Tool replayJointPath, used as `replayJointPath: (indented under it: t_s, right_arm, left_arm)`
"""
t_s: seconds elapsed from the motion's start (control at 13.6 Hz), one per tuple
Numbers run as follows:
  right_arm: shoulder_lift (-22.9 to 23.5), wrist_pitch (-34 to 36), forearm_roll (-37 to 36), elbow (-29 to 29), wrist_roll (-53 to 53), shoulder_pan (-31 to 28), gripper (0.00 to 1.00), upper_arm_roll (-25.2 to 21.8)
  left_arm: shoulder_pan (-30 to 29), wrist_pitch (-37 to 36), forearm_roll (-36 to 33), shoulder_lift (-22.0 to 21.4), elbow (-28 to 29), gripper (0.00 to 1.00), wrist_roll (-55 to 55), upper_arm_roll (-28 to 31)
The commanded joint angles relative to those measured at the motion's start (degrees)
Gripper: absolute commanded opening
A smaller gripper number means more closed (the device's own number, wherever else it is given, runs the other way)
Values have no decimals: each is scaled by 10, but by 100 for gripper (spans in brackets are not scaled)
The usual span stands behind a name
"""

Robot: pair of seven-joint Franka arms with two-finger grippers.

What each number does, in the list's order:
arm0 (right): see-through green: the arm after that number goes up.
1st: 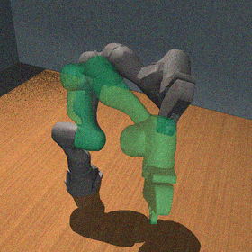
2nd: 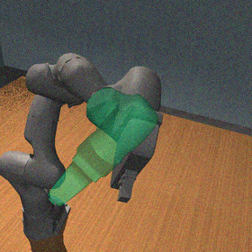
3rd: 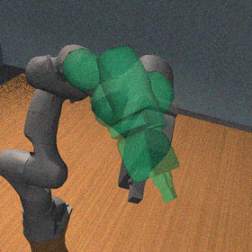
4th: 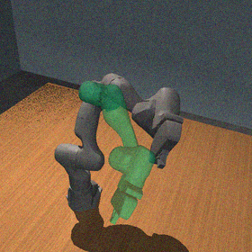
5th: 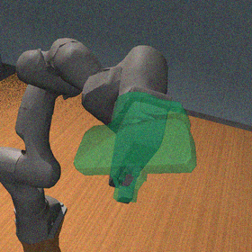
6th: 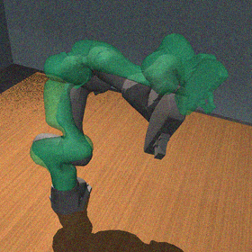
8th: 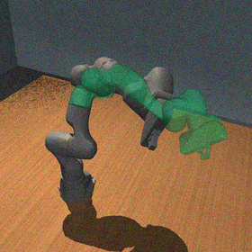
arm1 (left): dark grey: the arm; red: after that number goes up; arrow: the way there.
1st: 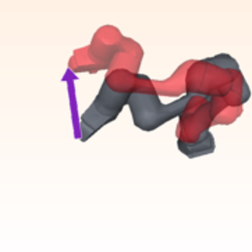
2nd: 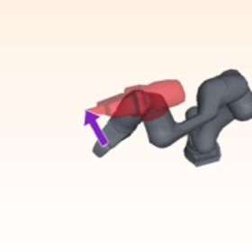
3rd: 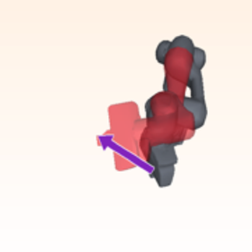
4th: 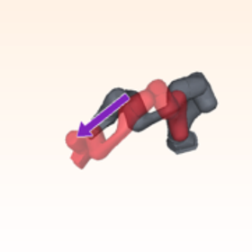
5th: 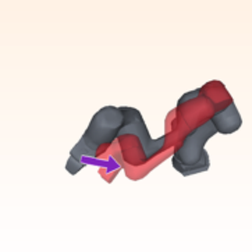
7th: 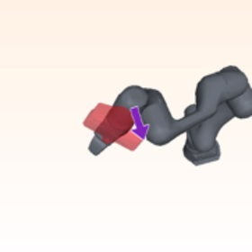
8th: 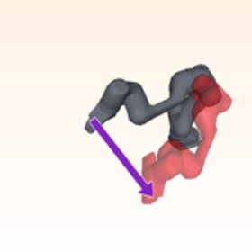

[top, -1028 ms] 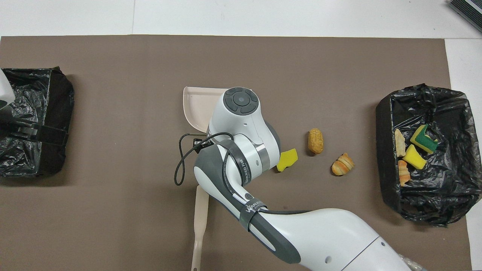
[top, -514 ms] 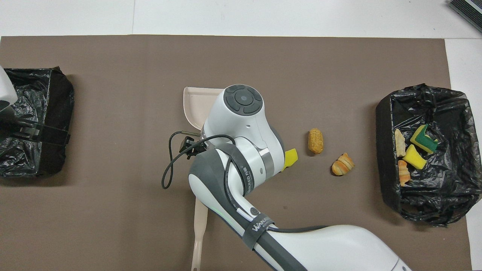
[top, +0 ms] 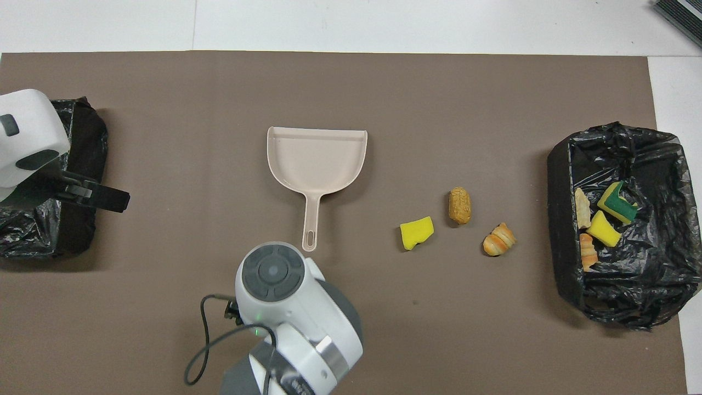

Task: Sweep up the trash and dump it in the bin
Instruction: 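Reach the left gripper to the dustpan handle and close on it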

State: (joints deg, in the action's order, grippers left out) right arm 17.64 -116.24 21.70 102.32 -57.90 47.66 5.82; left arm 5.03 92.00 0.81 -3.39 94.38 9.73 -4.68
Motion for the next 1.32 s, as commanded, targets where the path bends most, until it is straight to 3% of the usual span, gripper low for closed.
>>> replayJointPath:
  t_s: [0.0, 0.22, 0.44, 0.73, 0.95, 1.03, 1.1, 1.25]
  right_arm:
    - [-122, -118, 39, 209, -4, 52, 100, 1]
    - [-143, -176, 83, 261, -5, 92, 100, 1]
    - [-153, -181, 86, 292, -5, 105, 100, 1]
    - [-132, -252, 86, 286, 11, 96, 100, 1]
    - [-128, -264, 86, 284, 37, 97, 100, 1]
    - [-128, -265, 86, 284, 38, 97, 97, 0]
    - [-128, -265, 86, 284, 40, 97, 88, 0]
    - [-129, -263, 86, 285, 50, 97, 60, 0]
  left_arm:
    - [9, 35, 9, 1, 19, 100, -5, -1]
    - [30, 102, 11, 6, 55, 100, -80, -41]
    - [30, 177, 11, 25, 103, 100, -174, -114]
    - [36, 286, 7, 128, 118, 100, -295, -196]
    - [57, 345, 1, 181, 141, 100, -321, -198]
    - [65, 362, 1, 178, 163, 100, -329, -198]
    - [67, 379, 1, 179, 176, 100, -330, -198]
    - [65, 395, 1, 179, 189, 100, -329, -198]
